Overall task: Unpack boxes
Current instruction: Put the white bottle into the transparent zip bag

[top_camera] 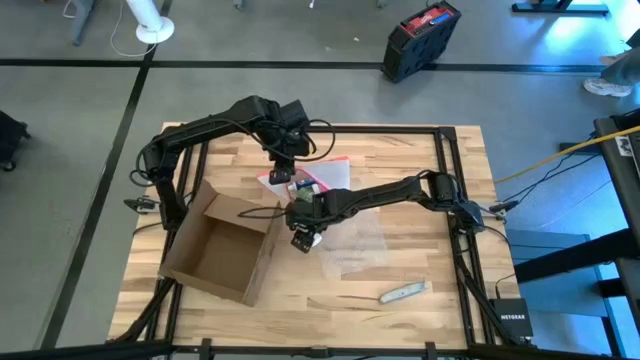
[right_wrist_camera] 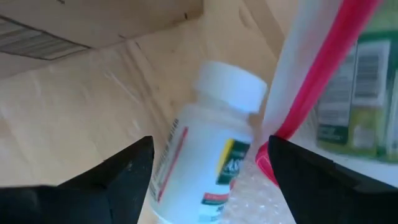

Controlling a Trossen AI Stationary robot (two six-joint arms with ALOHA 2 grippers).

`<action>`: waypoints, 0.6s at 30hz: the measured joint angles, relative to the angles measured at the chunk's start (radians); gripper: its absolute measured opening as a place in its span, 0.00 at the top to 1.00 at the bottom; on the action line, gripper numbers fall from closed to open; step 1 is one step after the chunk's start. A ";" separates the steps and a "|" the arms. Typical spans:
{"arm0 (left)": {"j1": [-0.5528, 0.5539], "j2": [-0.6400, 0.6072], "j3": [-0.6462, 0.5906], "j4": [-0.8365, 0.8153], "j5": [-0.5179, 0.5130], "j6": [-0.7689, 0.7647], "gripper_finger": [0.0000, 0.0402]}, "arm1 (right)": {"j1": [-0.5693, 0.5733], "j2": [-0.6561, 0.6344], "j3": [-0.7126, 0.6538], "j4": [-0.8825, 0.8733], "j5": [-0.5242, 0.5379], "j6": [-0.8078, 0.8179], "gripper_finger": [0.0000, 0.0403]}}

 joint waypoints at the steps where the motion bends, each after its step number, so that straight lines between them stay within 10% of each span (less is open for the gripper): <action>1: 0.000 0.000 0.000 0.000 0.000 0.000 1.00 | 0.001 0.000 -0.012 0.004 0.000 0.014 0.24; 18: 0.000 0.000 0.000 0.004 0.004 0.003 1.00 | 0.002 0.000 -0.151 0.127 -0.043 0.038 0.24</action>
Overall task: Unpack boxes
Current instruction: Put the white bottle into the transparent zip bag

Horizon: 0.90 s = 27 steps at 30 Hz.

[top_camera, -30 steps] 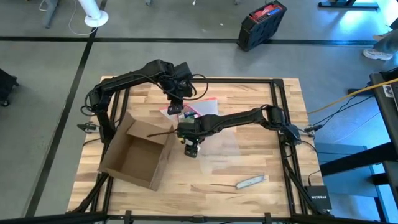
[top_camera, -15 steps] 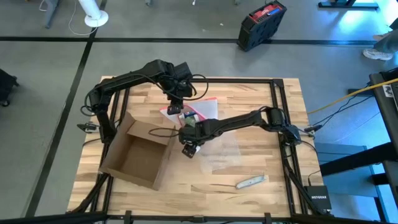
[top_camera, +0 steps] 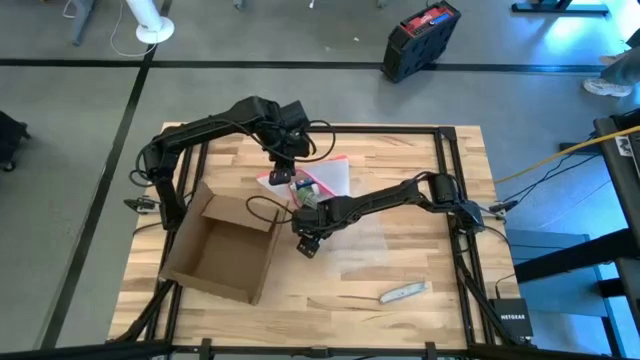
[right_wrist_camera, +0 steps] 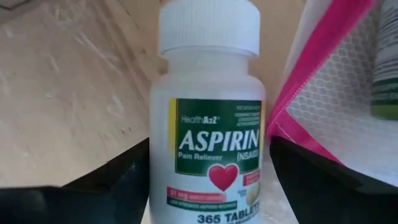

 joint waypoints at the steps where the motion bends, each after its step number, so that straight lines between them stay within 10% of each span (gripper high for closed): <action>1: 0.000 0.000 0.000 0.000 0.000 0.000 1.00 | 0.000 0.000 -0.001 -0.001 -0.001 -0.002 0.25; 12: 0.000 0.000 0.000 -0.005 0.000 0.000 1.00 | 0.032 -0.048 0.000 -0.033 -0.119 -0.097 0.49; 27: 0.001 0.000 0.000 -0.010 0.000 0.003 1.00 | 0.049 -0.176 0.001 -0.143 -0.047 -0.187 0.47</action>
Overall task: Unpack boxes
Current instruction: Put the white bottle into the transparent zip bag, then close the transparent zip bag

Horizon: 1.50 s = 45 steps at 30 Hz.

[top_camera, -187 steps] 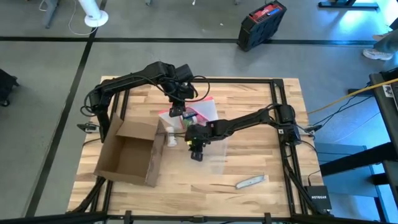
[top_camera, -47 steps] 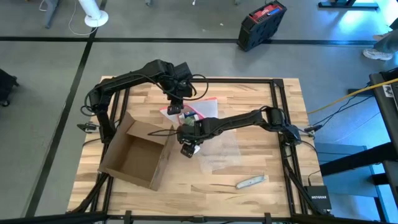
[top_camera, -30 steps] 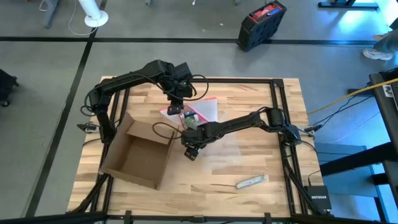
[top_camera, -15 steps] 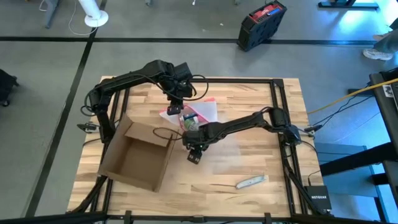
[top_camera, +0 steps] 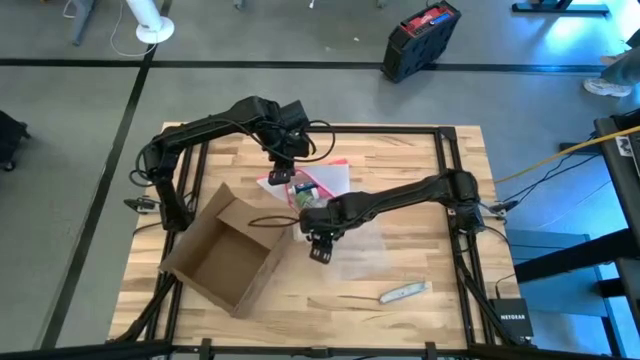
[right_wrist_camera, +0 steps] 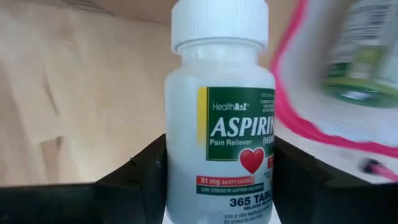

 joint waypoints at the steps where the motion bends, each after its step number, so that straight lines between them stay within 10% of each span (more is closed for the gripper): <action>1: 0.000 0.000 0.000 -0.001 0.000 0.000 1.00 | -0.004 -0.011 0.000 -0.015 0.017 -0.005 0.47; 12: -0.003 0.000 0.000 -0.012 0.000 0.000 1.00 | -0.066 -0.045 0.002 -0.097 0.118 -0.016 0.47; 26: -0.015 0.000 0.000 -0.007 -0.017 -0.010 1.00 | -0.290 -0.014 0.001 0.233 0.053 -0.124 0.43; 35: 0.003 0.001 0.000 -0.013 -0.006 0.002 1.00 | -0.286 -0.012 0.001 0.216 0.022 -0.097 0.14; 45: 0.001 0.001 0.000 -0.020 0.003 0.020 1.00 | -0.212 -0.122 0.001 0.069 0.128 -0.229 0.21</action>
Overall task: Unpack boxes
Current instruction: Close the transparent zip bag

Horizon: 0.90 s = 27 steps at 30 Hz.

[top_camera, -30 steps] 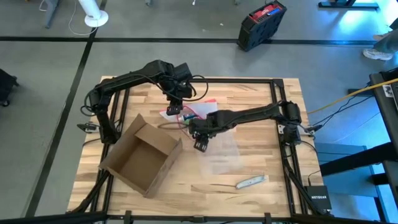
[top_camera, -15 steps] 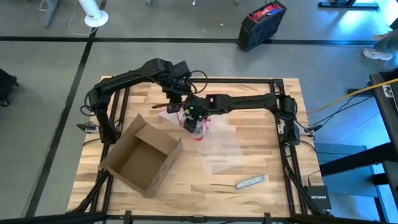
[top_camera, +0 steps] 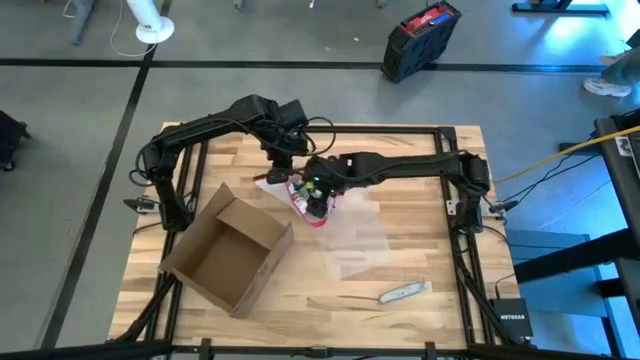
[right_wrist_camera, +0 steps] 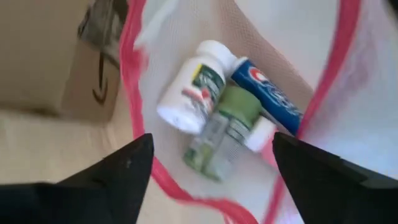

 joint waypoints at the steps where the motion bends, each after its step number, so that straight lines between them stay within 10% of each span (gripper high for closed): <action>1: 0.000 0.000 0.000 0.000 -0.001 0.000 1.00 | 0.011 -0.015 0.000 -0.031 0.023 -0.029 0.22; 12: 0.000 0.000 -0.006 0.001 -0.004 0.000 1.00 | 0.097 -0.132 -0.064 -0.235 0.223 -0.312 0.37; 27: 0.001 0.000 -0.006 0.002 -0.008 0.003 1.00 | 0.096 -0.239 -0.392 0.030 0.207 -0.463 0.48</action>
